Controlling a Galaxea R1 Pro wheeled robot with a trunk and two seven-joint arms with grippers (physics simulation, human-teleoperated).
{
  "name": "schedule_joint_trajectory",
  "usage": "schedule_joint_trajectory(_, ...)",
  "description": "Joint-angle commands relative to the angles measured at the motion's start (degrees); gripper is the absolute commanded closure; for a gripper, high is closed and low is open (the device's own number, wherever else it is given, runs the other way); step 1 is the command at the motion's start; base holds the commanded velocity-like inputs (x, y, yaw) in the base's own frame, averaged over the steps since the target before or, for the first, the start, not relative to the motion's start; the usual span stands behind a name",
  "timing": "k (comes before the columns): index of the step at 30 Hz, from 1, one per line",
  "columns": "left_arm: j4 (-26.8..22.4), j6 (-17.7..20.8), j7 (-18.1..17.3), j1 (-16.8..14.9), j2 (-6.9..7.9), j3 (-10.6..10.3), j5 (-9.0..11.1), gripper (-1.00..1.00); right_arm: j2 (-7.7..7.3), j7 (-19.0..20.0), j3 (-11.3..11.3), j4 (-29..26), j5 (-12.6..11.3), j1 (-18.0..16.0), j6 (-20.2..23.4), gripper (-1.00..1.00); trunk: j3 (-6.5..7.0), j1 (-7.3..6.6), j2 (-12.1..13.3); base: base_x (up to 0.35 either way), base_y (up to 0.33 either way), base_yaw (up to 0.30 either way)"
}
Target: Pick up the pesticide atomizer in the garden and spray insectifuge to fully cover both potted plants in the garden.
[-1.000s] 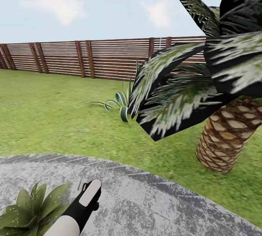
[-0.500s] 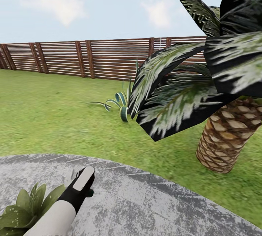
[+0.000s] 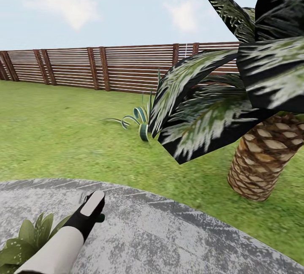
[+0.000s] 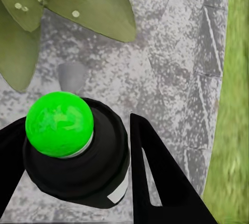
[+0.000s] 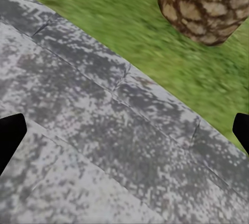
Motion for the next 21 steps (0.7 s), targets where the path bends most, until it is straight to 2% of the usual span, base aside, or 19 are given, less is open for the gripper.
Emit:
schedule_joint_trajectory(1, 1.26, 0.17, -1.27, -0.51, 0.04, -0.26, 1.68, 1.0, -0.01, -0.08, -0.26, -0.08, 0.63, 0.05, -0.04, -1.0, -0.04, -0.01, -0.02, 0.0, 0.0, 0.0)
schedule_joint_trajectory(3, 2.33, 0.62, -2.5, -0.89, 0.24, -0.33, 3.06, 1.0, -0.07, -0.04, -0.27, -0.02, 0.68, 0.04, 0.04, -1.0, -0.04, -0.01, -0.02, 0.0, 0.0, 0.0)
schedule_joint_trajectory(7, 2.71, 0.86, -2.88, -1.01, 0.38, -0.35, 3.51, 1.0, -0.14, -0.03, -0.28, 0.0, 0.68, 0.02, 0.09, -1.0, -0.04, -0.01, -0.02, 0.0, 0.0, 0.0)
schedule_joint_trajectory(14, 2.72, 0.91, -2.91, -1.01, 0.42, -0.42, 3.07, 1.0, -0.35, 0.03, -0.34, 0.0, 0.69, 0.03, 0.1, -1.0, -0.04, -0.01, -0.02, 0.0, 0.0, 0.0)
schedule_joint_trajectory(17, 1.07, 0.85, -2.66, -0.41, -0.24, -1.13, 2.67, 1.0, -0.23, -0.02, -0.35, 0.0, 0.67, 0.02, 0.17, -1.0, -0.04, -0.01, -0.02, 0.0, 0.0, 0.0)
schedule_joint_trajectory(19, -0.09, 0.83, -2.59, 0.3, -0.41, -1.97, 1.48, 1.0, -0.18, -0.03, -0.35, 0.0, 0.64, 0.02, 0.18, -1.0, -0.04, -0.01, -0.02, -0.017, 0.0, 0.0)
schedule_joint_trajectory(21, -1.4, 0.83, -2.33, 0.88, -0.9, -5.39, -1.8, 1.0, -0.09, 0.03, -0.35, 0.26, 0.61, 0.02, 0.37, -1.0, -0.04, -0.01, -0.02, -0.212, 0.0, 0.0)
